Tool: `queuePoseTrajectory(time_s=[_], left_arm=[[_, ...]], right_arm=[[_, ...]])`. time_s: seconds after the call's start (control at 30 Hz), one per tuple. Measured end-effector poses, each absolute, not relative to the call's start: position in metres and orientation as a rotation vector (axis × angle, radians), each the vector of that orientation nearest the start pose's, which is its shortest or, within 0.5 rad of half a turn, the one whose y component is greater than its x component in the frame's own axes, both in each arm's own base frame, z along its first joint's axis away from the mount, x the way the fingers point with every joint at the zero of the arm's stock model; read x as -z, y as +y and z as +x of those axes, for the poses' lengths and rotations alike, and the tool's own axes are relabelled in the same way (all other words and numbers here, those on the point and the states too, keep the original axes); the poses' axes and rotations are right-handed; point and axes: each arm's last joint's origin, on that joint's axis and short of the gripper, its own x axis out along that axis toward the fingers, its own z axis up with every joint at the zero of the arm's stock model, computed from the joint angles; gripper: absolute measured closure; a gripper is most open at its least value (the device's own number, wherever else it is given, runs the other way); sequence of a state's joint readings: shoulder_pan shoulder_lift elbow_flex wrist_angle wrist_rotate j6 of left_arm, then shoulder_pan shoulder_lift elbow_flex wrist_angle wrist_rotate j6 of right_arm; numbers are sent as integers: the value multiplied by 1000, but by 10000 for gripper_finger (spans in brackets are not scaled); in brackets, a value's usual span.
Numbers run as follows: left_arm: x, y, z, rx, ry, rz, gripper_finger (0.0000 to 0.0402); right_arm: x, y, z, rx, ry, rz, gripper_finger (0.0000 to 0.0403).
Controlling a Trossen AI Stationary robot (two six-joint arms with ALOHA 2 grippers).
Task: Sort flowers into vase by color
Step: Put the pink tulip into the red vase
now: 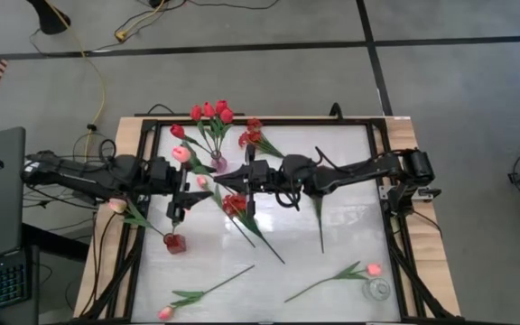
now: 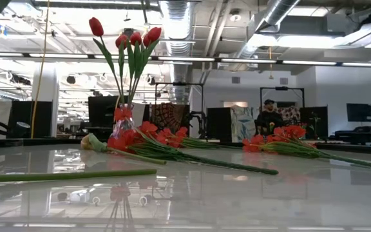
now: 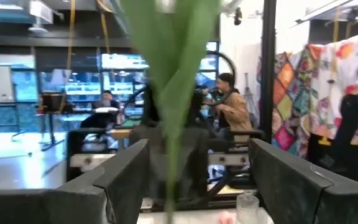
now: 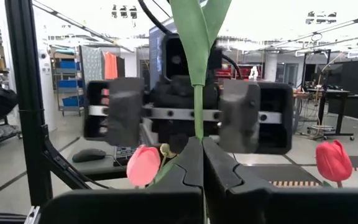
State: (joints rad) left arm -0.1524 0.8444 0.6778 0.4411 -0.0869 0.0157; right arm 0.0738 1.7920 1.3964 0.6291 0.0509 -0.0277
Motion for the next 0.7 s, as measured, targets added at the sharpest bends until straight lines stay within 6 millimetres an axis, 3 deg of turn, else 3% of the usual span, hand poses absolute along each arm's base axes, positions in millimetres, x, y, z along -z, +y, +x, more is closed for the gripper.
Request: queuePoseTrajectory(time_s=[0.3, 0.7], left_arm=[[-356, -28, 191, 86, -272, 5, 168], [-352, -27, 191, 55, -226, 4, 332]], right_arm=[[-343, 30, 420, -20, -217, -15, 382], [-343, 30, 420, -20, -216, -21, 381]])
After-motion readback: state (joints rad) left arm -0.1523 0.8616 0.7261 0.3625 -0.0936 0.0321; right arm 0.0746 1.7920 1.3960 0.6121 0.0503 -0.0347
